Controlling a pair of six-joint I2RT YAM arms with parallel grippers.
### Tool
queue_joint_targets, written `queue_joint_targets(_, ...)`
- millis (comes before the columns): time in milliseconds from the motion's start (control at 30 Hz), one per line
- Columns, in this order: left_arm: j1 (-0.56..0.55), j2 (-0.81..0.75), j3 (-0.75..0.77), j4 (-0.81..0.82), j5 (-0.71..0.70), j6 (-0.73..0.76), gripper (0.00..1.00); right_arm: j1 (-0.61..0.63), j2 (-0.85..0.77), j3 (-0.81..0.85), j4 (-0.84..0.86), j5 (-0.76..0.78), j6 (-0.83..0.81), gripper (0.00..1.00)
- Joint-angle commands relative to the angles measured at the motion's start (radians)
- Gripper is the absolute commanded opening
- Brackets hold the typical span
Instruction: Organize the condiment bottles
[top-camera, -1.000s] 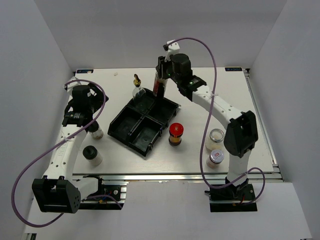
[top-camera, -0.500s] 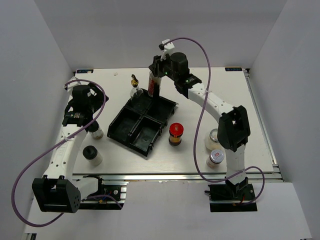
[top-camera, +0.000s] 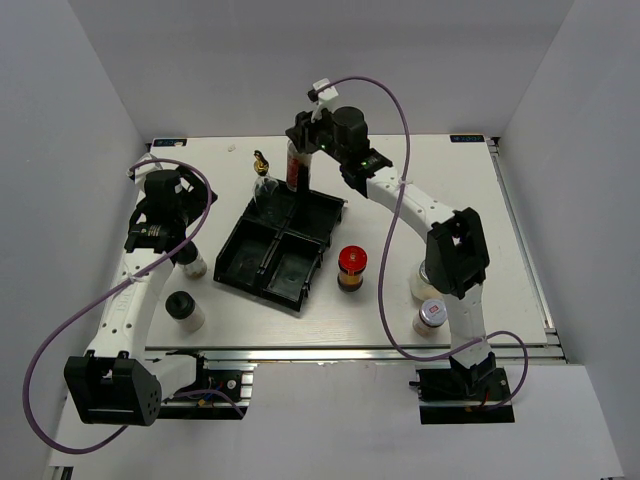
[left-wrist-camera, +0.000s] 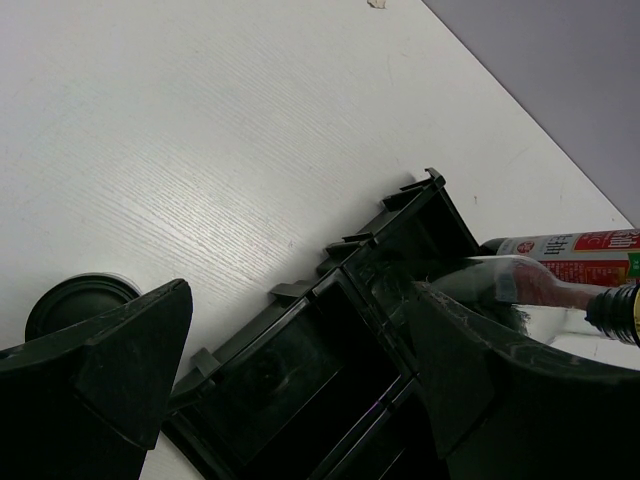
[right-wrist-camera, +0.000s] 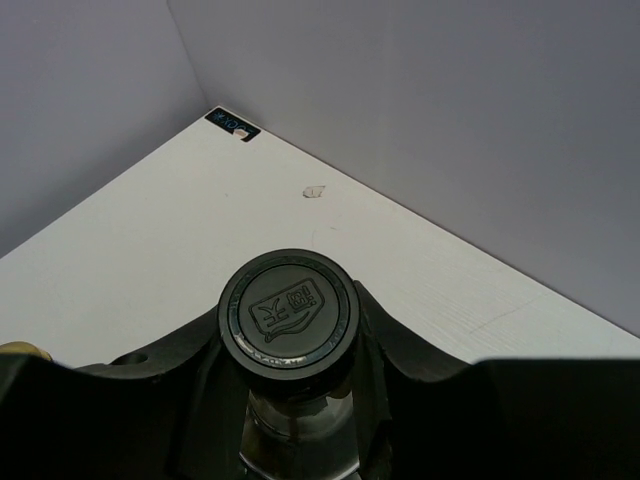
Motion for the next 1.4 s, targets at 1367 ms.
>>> queue_joint_targets(1367, 0.003, 0.05, 0.015, 0.028, -0.021, 0.006, 0.98, 0.06, 0.053, -0.055, 0.264, -0.101, 0.031, 0.22)
